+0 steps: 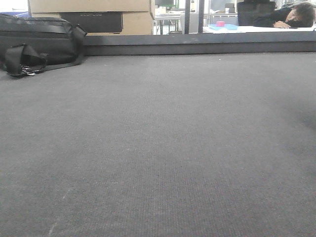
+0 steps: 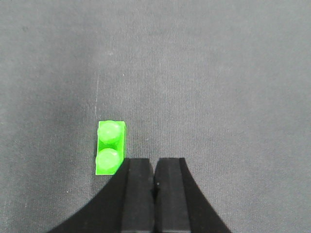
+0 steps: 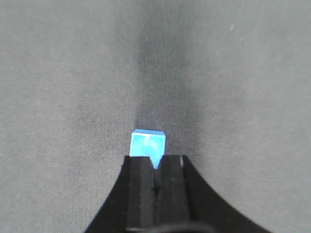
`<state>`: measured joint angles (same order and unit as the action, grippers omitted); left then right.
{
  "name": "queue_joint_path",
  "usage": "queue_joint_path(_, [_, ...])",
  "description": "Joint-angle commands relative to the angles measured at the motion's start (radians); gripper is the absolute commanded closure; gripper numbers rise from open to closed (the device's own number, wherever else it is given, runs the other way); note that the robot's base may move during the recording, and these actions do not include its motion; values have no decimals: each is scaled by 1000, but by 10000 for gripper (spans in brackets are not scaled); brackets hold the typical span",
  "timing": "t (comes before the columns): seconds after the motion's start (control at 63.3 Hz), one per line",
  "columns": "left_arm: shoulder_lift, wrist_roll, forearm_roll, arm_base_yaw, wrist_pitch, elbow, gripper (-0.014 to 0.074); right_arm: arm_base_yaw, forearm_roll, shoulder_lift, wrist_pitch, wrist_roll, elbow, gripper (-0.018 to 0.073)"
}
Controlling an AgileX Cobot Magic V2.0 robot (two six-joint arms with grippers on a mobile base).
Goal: Grab block from conveyor and place in blue bin
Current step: 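Close left gripper on green brick, right gripper on blue block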
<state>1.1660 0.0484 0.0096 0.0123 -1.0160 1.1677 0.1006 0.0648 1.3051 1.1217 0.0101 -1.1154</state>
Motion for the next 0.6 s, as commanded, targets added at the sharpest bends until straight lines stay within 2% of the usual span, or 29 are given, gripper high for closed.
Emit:
queue_joint_path(0.0, [13,6,-10,4,2,8,707,-1,-10,46,-12,-18,-9,715])
queue_joint_path(0.047, [15,6,-10,4,2,8,707,-1,-10,74,-14,-18,-9,686])
queue_joint_path(0.111, [19,6,-10,4,2,8,707,-1,-10,106,-25,-18,-9,592])
queue_joint_path(0.158, [19,6,-10,4,2,8,707,-1,-10,132,-34,-18,-9,501])
queue_joint_path(0.205, [19,6,-10,4,5,8,707,-1,-10,161,-34,-20,-9,350])
queue_joint_path(0.3, [19,6,-10,4,6,8,707,-1,8,202,-27,-39,3,183])
queue_joint_path(0.379, [19,6,-10,4,6,8,707,-1,10,227,-35,-70,28,146])
queue_joint_path(0.584, [19,6,-10,4,10,8,707,-1,10,270,-114,-81,125,147])
